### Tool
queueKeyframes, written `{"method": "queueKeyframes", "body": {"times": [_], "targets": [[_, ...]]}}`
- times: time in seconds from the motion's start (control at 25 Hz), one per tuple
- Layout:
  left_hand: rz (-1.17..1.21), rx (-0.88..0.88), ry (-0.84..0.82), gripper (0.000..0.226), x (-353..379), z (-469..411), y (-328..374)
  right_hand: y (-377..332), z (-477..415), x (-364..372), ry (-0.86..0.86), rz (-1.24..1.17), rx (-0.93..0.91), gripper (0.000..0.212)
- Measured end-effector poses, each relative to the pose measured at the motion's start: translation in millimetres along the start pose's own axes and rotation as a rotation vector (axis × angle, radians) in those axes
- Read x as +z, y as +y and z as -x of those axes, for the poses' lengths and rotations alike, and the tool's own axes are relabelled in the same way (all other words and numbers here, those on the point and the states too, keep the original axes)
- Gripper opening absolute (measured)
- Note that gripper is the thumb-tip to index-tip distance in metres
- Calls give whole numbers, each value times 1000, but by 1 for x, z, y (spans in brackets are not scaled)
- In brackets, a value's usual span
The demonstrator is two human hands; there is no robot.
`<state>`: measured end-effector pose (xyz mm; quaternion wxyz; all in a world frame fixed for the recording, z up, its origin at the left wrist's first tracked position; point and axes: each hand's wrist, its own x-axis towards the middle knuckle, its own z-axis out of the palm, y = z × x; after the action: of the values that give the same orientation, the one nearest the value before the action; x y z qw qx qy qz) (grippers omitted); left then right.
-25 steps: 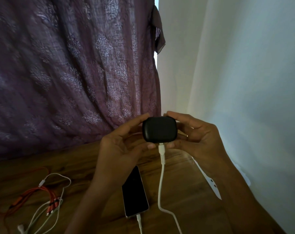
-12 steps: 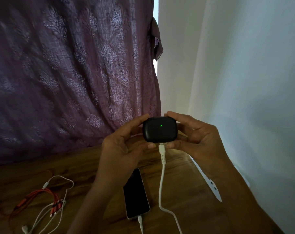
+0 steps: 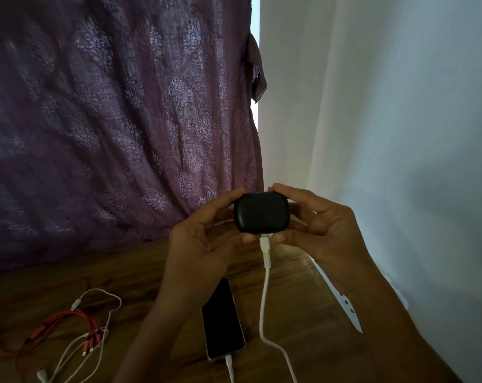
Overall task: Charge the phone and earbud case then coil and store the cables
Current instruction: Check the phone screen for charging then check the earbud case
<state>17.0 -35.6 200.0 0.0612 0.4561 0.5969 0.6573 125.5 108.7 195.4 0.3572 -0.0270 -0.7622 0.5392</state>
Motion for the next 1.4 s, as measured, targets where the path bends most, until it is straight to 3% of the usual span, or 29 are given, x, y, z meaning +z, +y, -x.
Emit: {"method": "queueKeyframes", "body": {"times": [1.0, 1.4], "targets": [[63, 3, -12, 59, -2, 6, -6, 2, 5, 2, -15, -23, 25, 53], [-25, -65, 5, 58, 5, 8, -22, 26, 6, -2, -7, -38, 111, 53]]}}
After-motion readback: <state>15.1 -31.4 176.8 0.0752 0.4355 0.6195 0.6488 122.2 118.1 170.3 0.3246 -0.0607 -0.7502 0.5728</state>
